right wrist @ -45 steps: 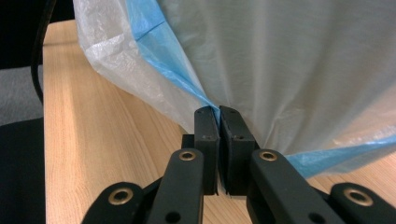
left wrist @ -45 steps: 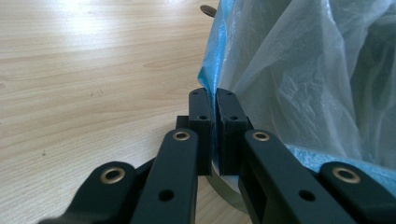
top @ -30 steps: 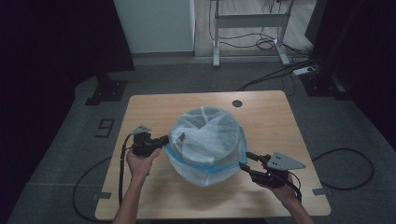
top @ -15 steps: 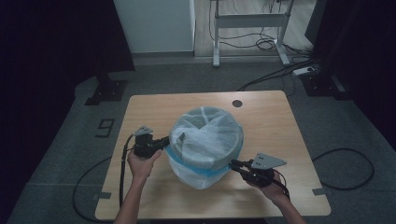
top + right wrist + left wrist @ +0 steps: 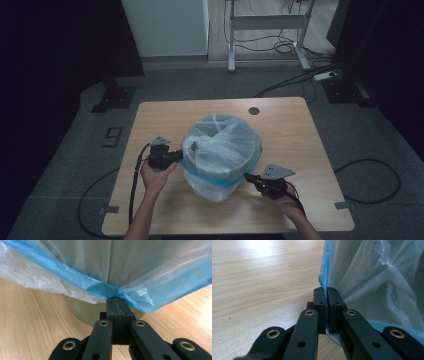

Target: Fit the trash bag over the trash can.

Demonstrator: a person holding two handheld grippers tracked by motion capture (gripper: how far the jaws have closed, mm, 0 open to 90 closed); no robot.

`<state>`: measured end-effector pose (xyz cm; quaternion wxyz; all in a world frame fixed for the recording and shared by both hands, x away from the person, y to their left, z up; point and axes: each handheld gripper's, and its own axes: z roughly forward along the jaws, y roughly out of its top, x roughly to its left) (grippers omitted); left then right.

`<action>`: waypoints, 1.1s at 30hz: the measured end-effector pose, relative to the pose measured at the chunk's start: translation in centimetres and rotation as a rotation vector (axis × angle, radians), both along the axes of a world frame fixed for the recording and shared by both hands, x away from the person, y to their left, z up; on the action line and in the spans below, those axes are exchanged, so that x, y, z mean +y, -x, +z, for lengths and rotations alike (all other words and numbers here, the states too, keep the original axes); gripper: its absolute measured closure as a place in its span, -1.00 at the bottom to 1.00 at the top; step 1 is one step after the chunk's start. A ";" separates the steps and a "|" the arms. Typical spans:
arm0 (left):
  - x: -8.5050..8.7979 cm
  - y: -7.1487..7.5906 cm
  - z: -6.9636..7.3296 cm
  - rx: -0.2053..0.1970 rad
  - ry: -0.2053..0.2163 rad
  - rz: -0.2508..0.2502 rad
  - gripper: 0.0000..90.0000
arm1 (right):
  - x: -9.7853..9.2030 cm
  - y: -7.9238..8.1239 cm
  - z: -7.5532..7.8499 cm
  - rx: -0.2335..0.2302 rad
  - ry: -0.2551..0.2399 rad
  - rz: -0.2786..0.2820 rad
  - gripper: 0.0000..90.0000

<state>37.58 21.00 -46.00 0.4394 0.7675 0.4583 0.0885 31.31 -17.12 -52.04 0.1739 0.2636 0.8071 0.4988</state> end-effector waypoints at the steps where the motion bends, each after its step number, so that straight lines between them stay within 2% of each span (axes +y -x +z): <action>1: 0.0 0.0 0.0 0.000 0.000 0.000 0.90 | -0.1 0.1 0.1 -0.006 -0.006 -0.001 0.98; 2: 0.1 0.1 0.2 -0.006 0.001 -0.001 0.84 | -0.2 0.3 0.2 -0.010 -0.017 0.000 0.95; 3: 0.3 0.3 0.4 -0.019 0.002 0.006 0.70 | -0.4 0.5 0.4 -0.017 -0.032 0.001 0.85; 4: 0.5 0.5 0.7 -0.036 0.004 0.017 0.53 | -0.5 0.8 0.7 -0.028 -0.045 -0.001 0.74; 5: 0.5 0.5 0.7 -0.036 0.004 0.017 0.36 | -0.5 0.8 0.7 -0.028 -0.045 -0.001 0.74; 6: 1.3 1.0 1.3 -0.071 0.022 0.031 0.21 | -1.0 1.3 1.2 -0.050 -0.069 -0.011 0.55; 9: 2.8 1.7 2.2 -0.115 0.062 0.036 -0.05 | -1.9 2.0 1.7 -0.065 -0.115 -0.023 0.37; 11: 3.6 2.2 2.7 -0.142 0.066 0.025 -0.15 | -2.4 2.3 1.9 -0.069 -0.136 -0.030 0.29; 15: 4.2 3.1 3.4 -0.186 0.053 0.007 -0.25 | -2.9 2.5 1.9 -0.066 -0.158 -0.047 0.19; 18: 4.6 4.0 4.3 -0.230 0.077 -0.026 -0.33 | -3.2 2.5 2.0 -0.061 -0.163 -0.061 0.14; 19: 4.6 4.0 4.3 -0.230 0.077 -0.026 -0.33 | -3.3 2.5 2.0 -0.061 -0.165 -0.062 0.14; 20: 4.6 4.4 4.8 -0.254 0.079 -0.051 -0.34 | -3.4 2.5 2.0 -0.061 -0.167 -0.065 0.13; 26: 4.2 4.5 6.3 -0.325 0.085 -0.151 -0.39 | -4.1 2.7 2.1 -0.059 -0.200 -0.075 0.06; 28: 3.9 4.2 6.8 -0.337 0.098 -0.193 -0.39 | -4.4 2.8 2.0 -0.055 -0.211 -0.076 0.04; 29: 3.9 4.2 6.8 -0.337 0.098 -0.193 -0.38 | -4.4 2.8 2.0 -0.055 -0.211 -0.076 0.04; 30: 3.6 3.9 7.3 -0.351 0.114 -0.239 -0.37 | -4.6 2.8 2.0 -0.052 -0.218 -0.074 0.03; 32: 3.1 3.5 7.9 -0.365 0.120 -0.280 -0.35 | -4.8 2.8 2.0 -0.049 -0.224 -0.074 0.02; 33: 3.1 3.5 7.9 -0.365 0.120 -0.280 -0.35 | -4.8 2.8 2.0 -0.049 -0.224 -0.074 0.02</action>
